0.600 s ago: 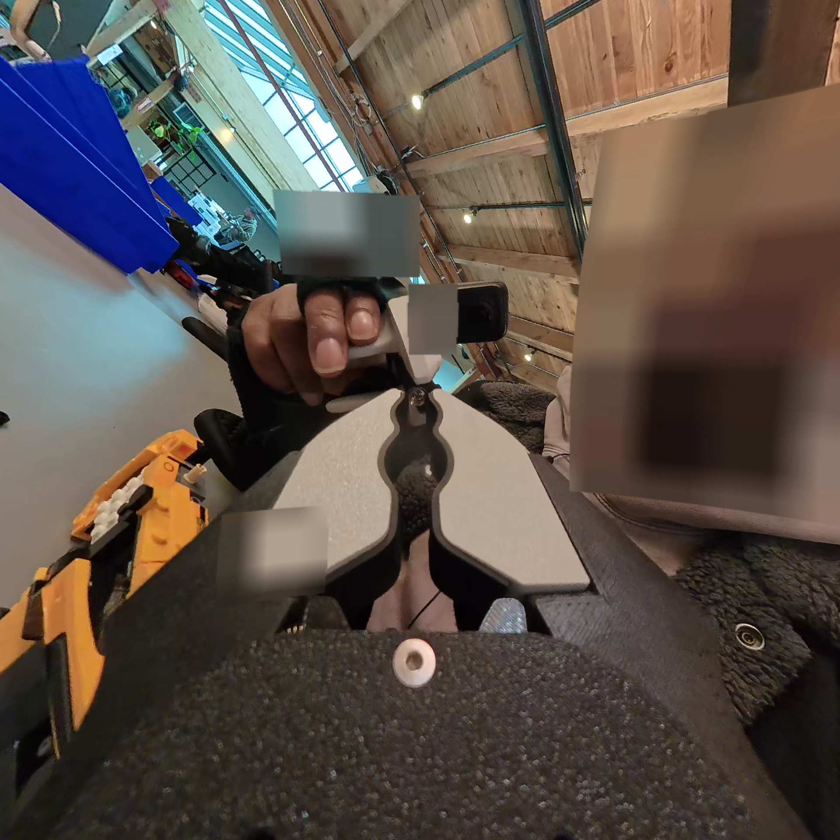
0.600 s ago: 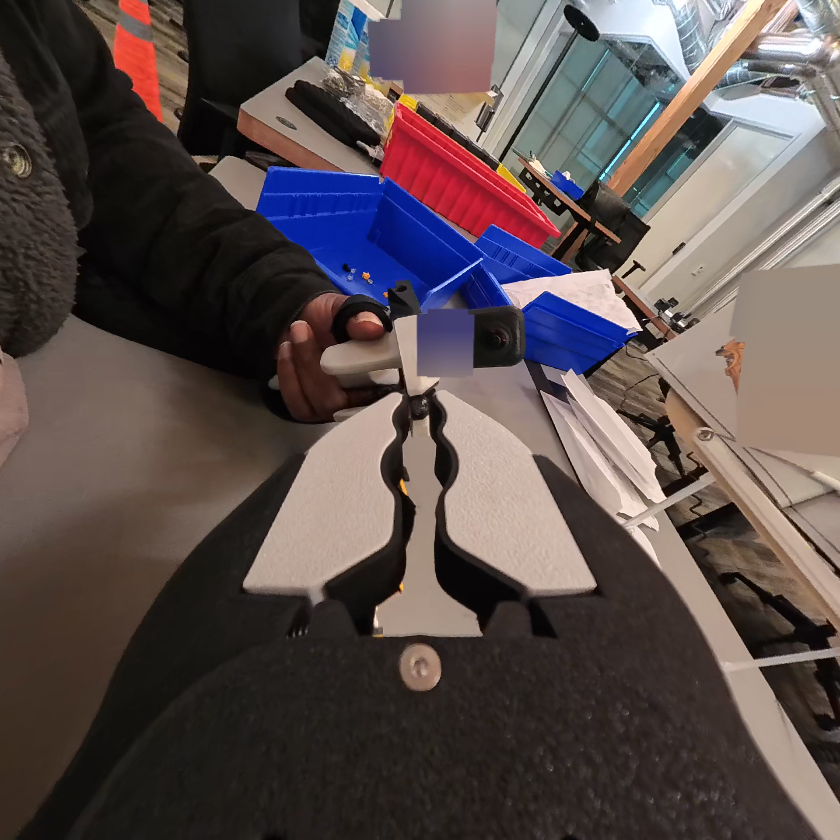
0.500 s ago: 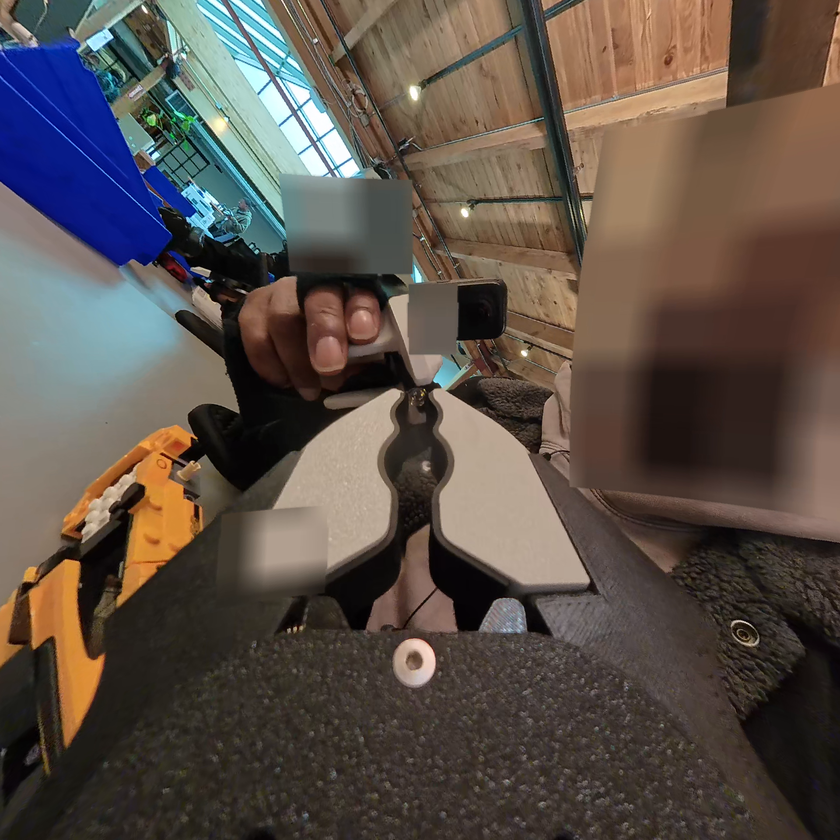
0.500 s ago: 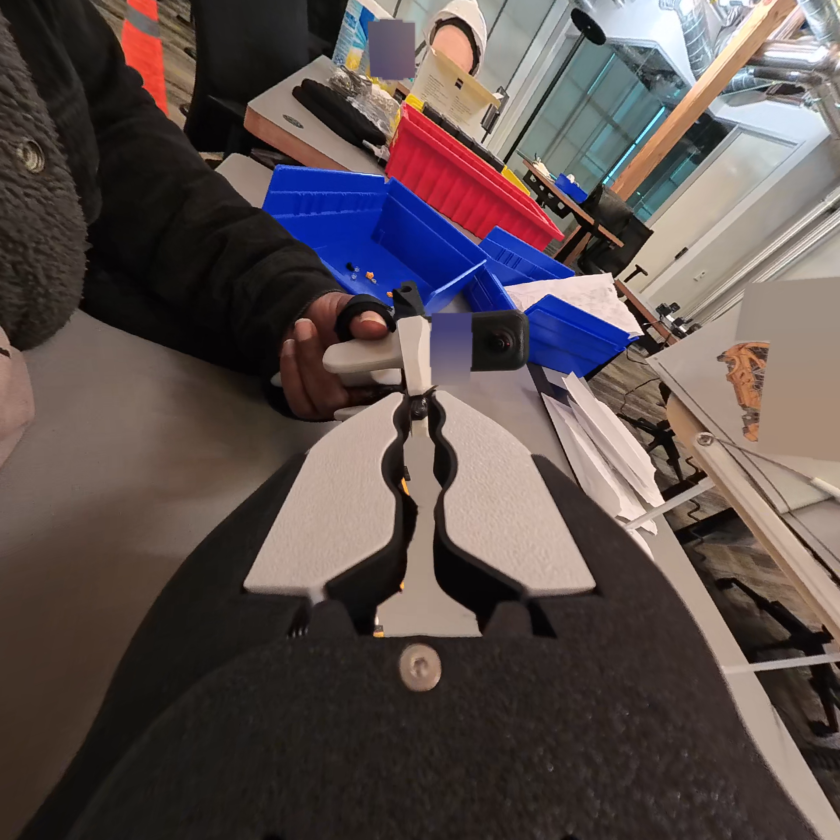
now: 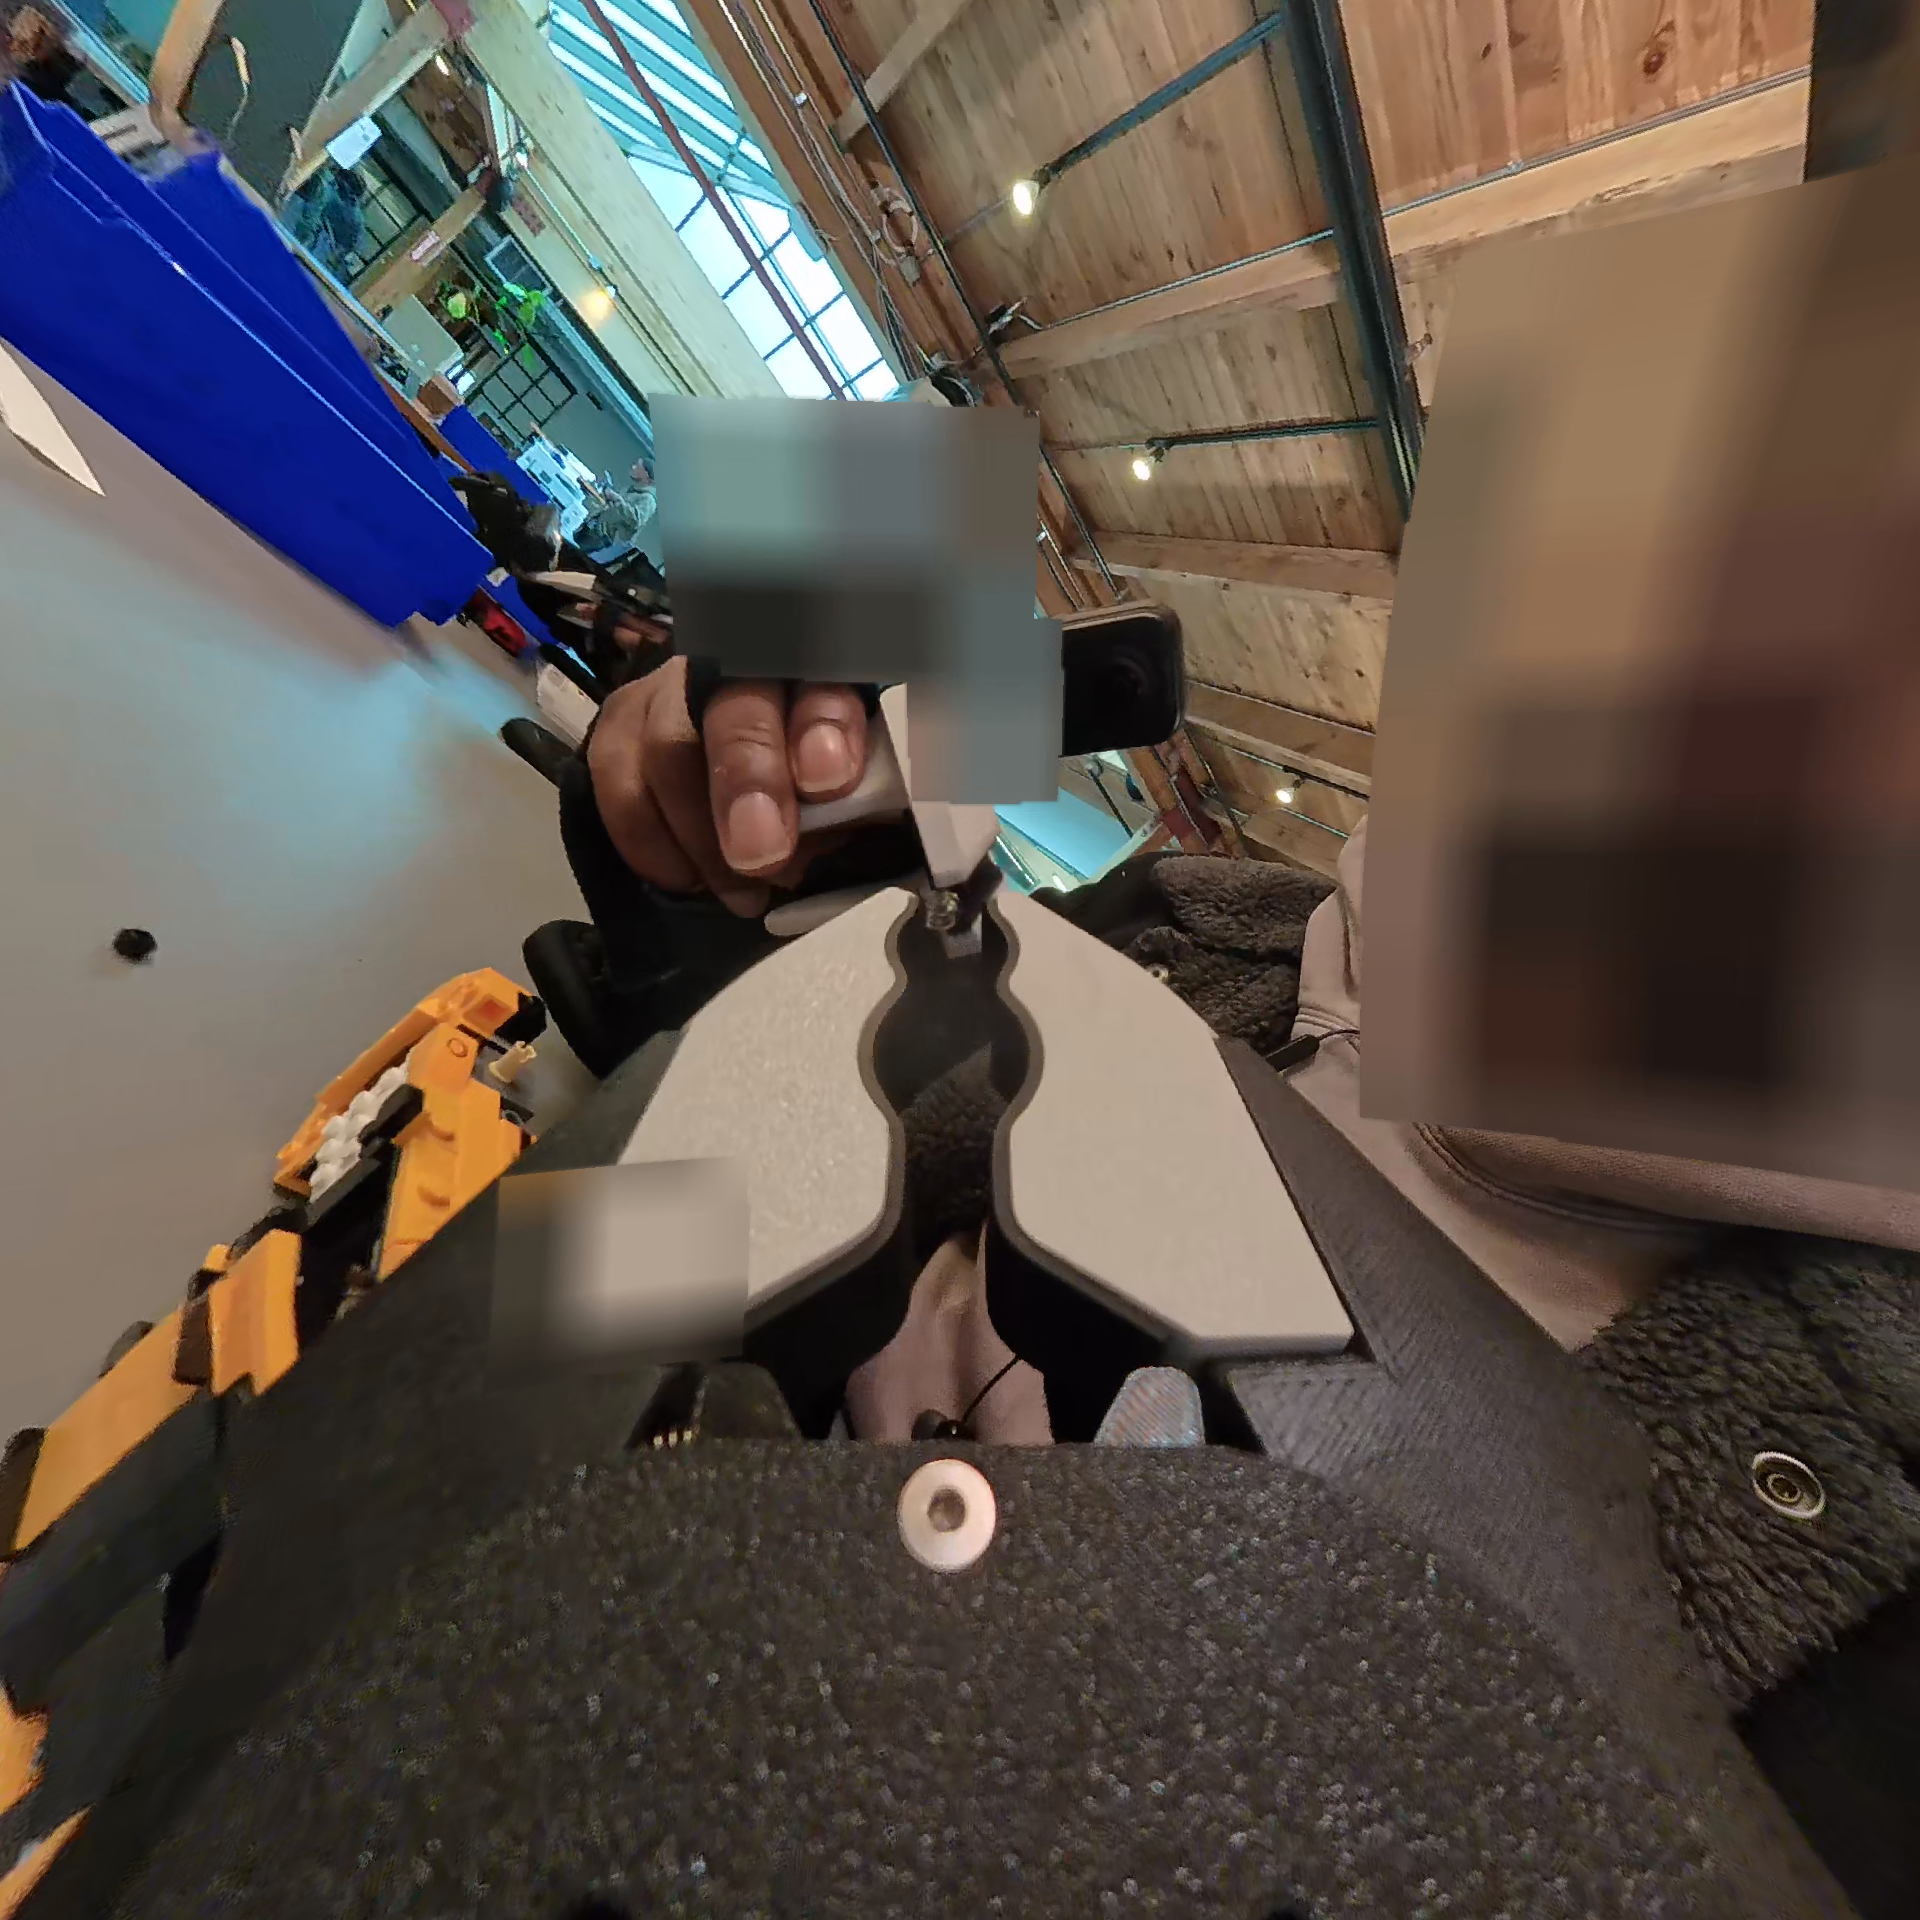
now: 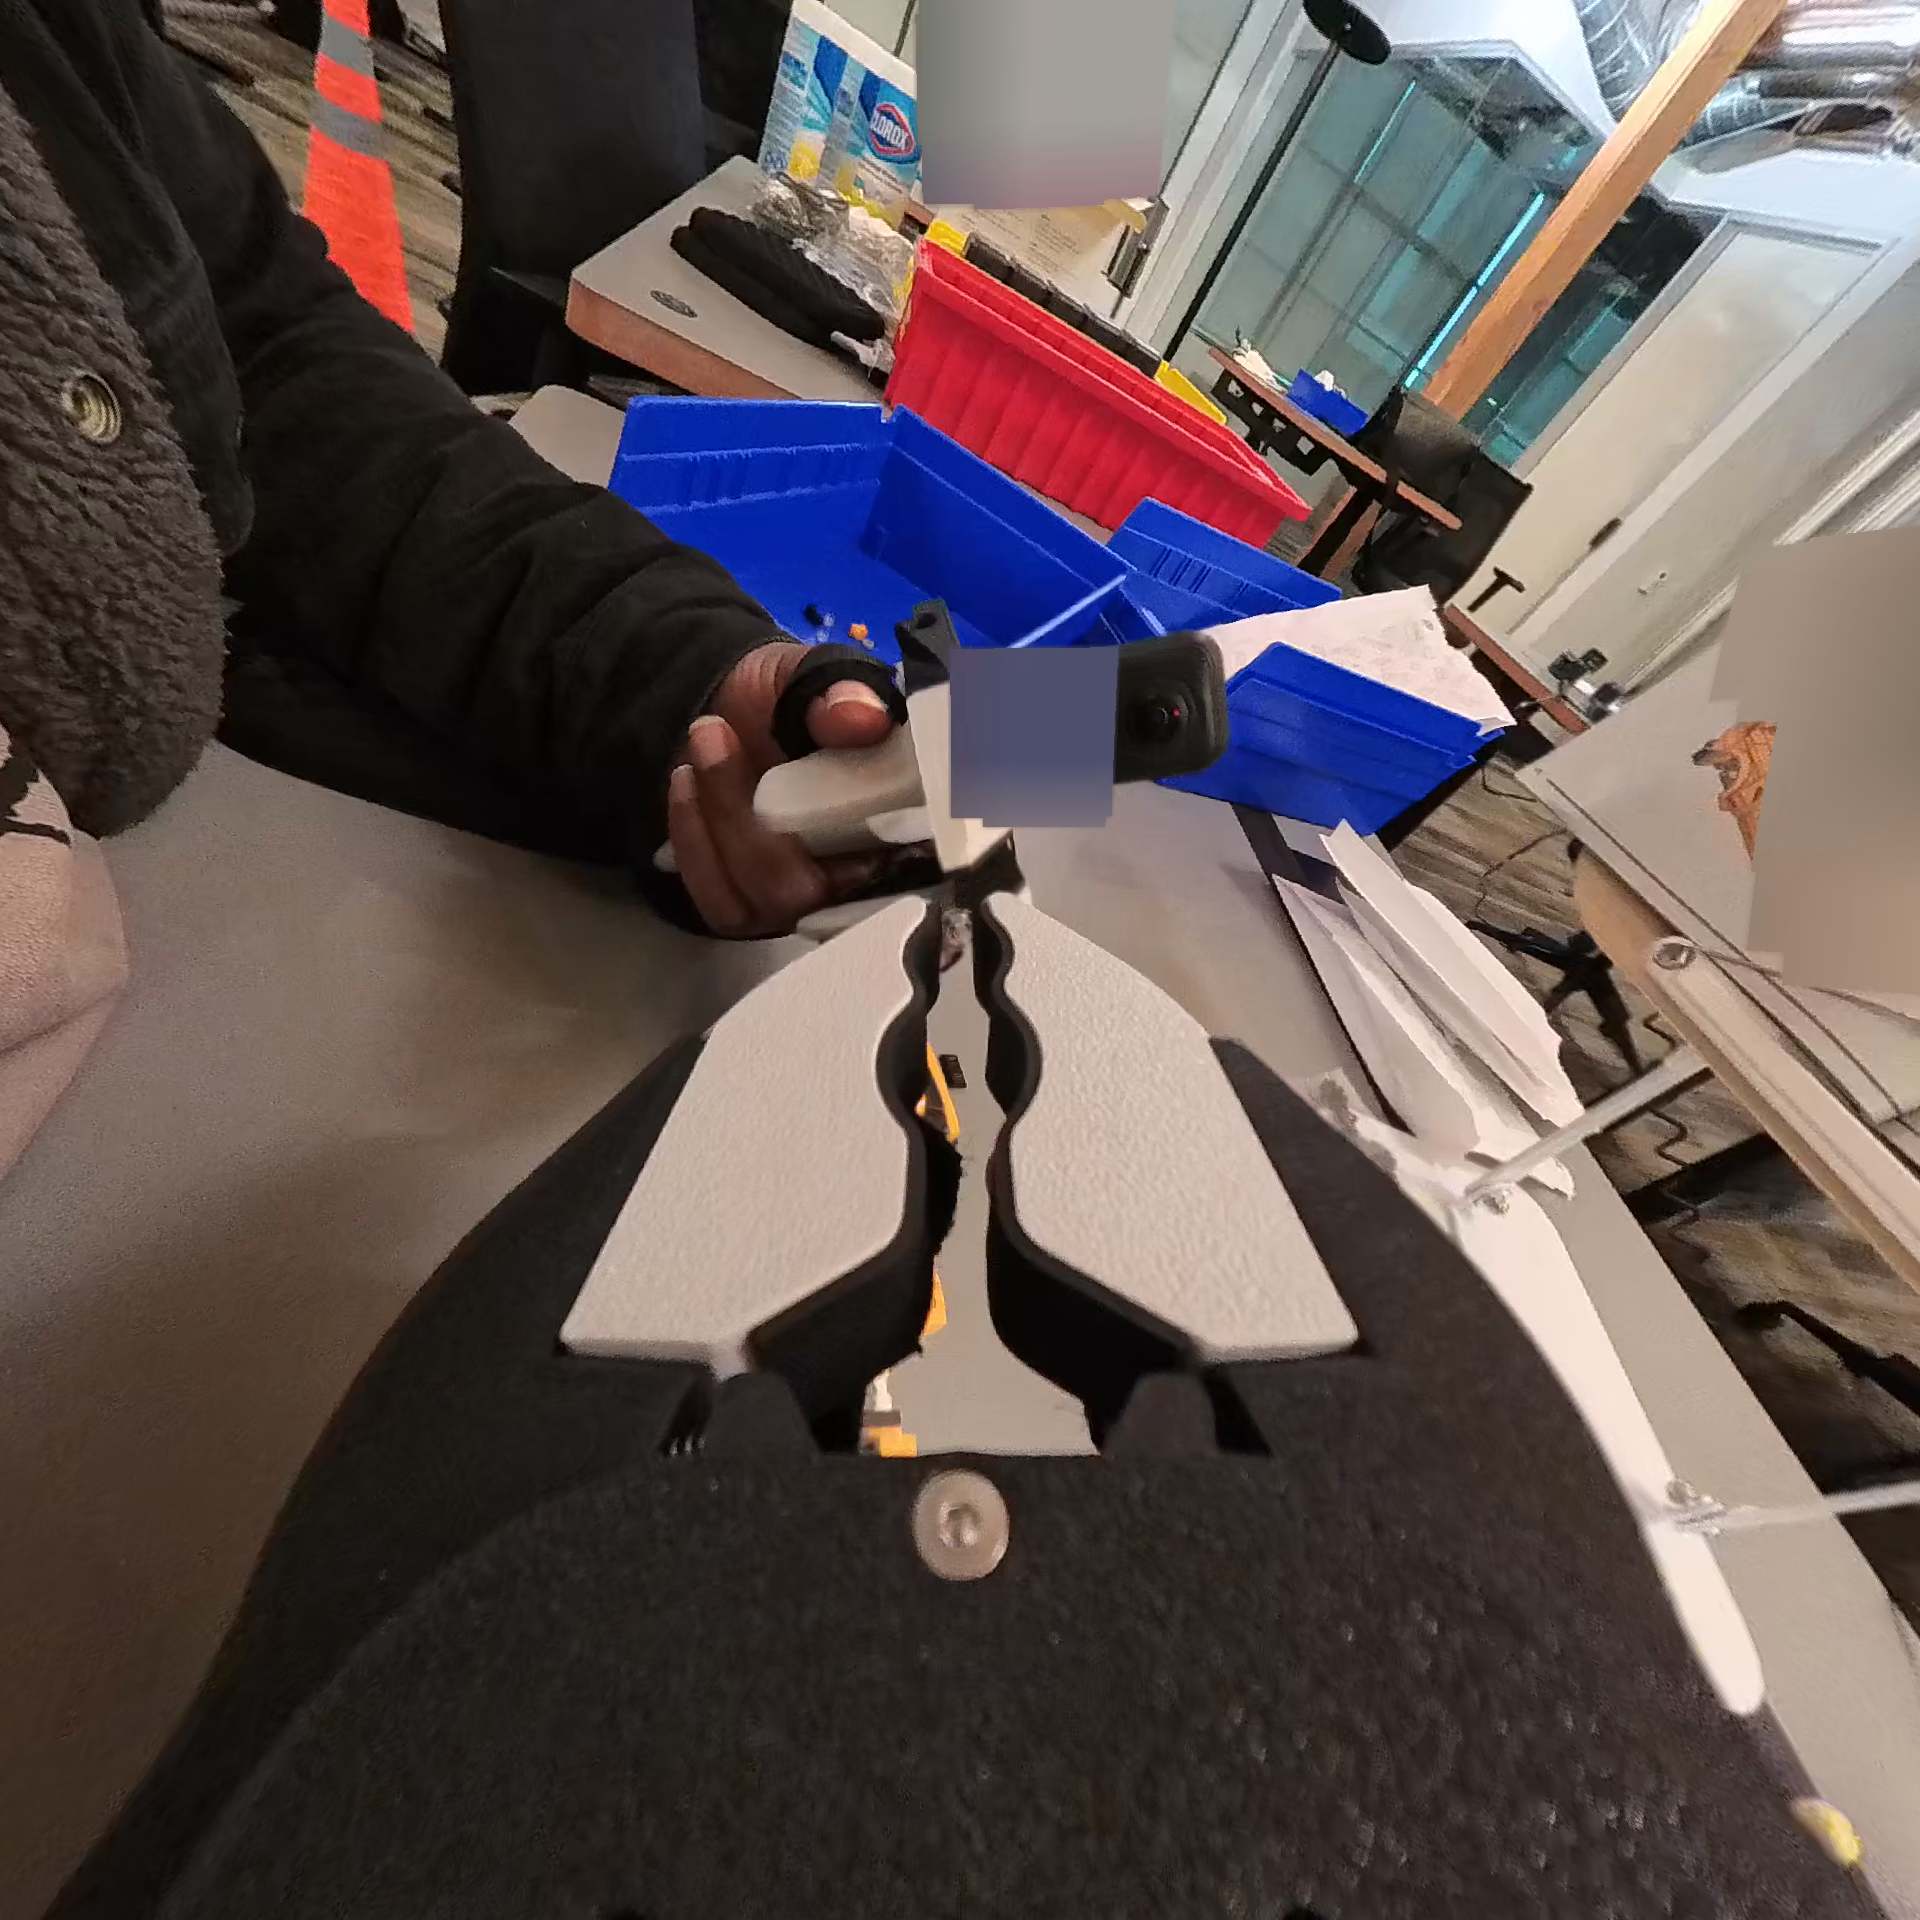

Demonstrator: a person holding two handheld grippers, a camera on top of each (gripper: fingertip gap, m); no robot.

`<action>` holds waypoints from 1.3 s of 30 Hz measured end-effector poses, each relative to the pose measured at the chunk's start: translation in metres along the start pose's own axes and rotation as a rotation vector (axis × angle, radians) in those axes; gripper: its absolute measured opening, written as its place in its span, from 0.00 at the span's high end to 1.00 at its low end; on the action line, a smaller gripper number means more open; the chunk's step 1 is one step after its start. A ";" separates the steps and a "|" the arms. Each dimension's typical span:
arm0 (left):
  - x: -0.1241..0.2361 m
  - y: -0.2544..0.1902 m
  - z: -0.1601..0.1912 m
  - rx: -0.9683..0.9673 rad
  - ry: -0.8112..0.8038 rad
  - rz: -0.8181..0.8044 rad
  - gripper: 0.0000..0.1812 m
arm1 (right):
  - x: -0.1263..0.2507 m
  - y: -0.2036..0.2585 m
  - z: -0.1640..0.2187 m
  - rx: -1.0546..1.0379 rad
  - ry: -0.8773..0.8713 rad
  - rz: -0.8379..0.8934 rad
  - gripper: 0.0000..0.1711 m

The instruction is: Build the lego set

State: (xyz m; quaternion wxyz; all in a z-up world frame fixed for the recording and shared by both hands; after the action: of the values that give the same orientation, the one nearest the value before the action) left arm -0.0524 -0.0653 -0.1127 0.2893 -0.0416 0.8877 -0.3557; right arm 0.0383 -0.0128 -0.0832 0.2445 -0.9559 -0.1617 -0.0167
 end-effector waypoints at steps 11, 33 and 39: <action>0.022 -0.007 -0.008 -0.377 0.219 -0.445 0.94 | 0.025 -0.038 0.021 -0.118 0.101 0.122 0.97; 0.055 0.036 0.041 -0.586 0.912 -0.903 0.61 | 0.074 -0.056 0.101 -0.218 0.551 0.068 0.97; 0.059 0.040 0.045 -0.608 0.979 -0.935 0.70 | 0.079 -0.048 0.120 -0.206 0.737 -0.102 0.97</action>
State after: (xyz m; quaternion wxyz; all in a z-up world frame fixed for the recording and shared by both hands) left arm -0.0712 -0.0795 -0.1935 -0.3454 -0.3300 0.8642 -0.1582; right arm 0.0921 0.1072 -0.1582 0.1877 -0.8960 -0.1079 -0.3876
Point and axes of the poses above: each gripper's, where its closed fingertips meet, x back along the fingers, z out of its underside, y = z × x across the jaws, the point moved 6 cm from there along x, back along the fingers, and after that the axes turned 10 degrees about z, right-handed, at the moved point
